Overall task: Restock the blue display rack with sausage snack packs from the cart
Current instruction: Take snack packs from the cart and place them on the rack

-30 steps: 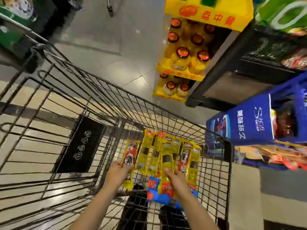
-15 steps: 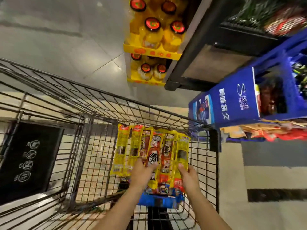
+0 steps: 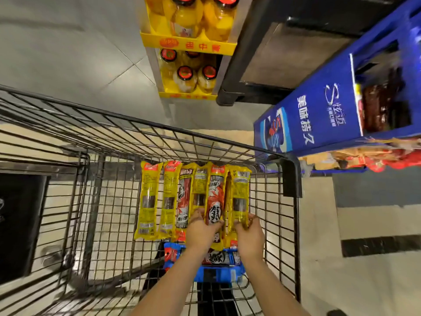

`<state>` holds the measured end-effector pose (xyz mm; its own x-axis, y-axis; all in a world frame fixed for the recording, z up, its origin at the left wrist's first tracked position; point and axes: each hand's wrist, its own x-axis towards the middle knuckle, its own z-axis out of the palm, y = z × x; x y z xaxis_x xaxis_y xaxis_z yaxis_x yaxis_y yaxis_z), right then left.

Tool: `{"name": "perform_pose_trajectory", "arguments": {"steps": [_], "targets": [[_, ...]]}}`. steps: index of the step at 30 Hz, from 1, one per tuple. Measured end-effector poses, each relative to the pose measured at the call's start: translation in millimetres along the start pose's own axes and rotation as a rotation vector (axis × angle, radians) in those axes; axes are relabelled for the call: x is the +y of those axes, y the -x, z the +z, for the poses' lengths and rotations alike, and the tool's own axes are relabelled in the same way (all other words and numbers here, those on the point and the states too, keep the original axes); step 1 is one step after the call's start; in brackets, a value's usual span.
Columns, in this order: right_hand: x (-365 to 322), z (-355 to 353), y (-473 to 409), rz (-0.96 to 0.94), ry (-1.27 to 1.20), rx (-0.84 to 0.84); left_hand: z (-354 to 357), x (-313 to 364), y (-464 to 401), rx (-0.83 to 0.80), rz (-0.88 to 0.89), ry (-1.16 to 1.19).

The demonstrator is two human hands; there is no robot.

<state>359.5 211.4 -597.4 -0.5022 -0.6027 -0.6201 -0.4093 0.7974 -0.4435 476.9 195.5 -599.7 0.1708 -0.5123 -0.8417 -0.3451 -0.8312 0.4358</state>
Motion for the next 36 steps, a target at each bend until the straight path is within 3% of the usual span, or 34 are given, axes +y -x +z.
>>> {"name": "perform_pose_trajectory", "arguments": {"steps": [9,18,24,32,36], "targets": [[3.1,-0.3,3.6,-0.128,0.324,0.055,9.4,-6.4,-2.5,0.023,0.066,-0.055],[-5.1,-14.3,23.4,-0.211,0.329,0.033,-7.0,-3.2,19.1,-0.043,0.039,-0.037],[-16.6,-39.3,56.9,-0.359,0.371,-0.092,-45.1,4.0,59.3,-0.137,0.101,-0.135],[-47.4,-114.9,118.9,-0.556,0.487,-0.147,-95.8,30.4,133.5,-0.101,0.282,-0.503],[-55.0,-179.2,135.7,-0.68,0.57,-0.098,-108.1,61.7,188.4,0.041,0.437,-0.79]]}}
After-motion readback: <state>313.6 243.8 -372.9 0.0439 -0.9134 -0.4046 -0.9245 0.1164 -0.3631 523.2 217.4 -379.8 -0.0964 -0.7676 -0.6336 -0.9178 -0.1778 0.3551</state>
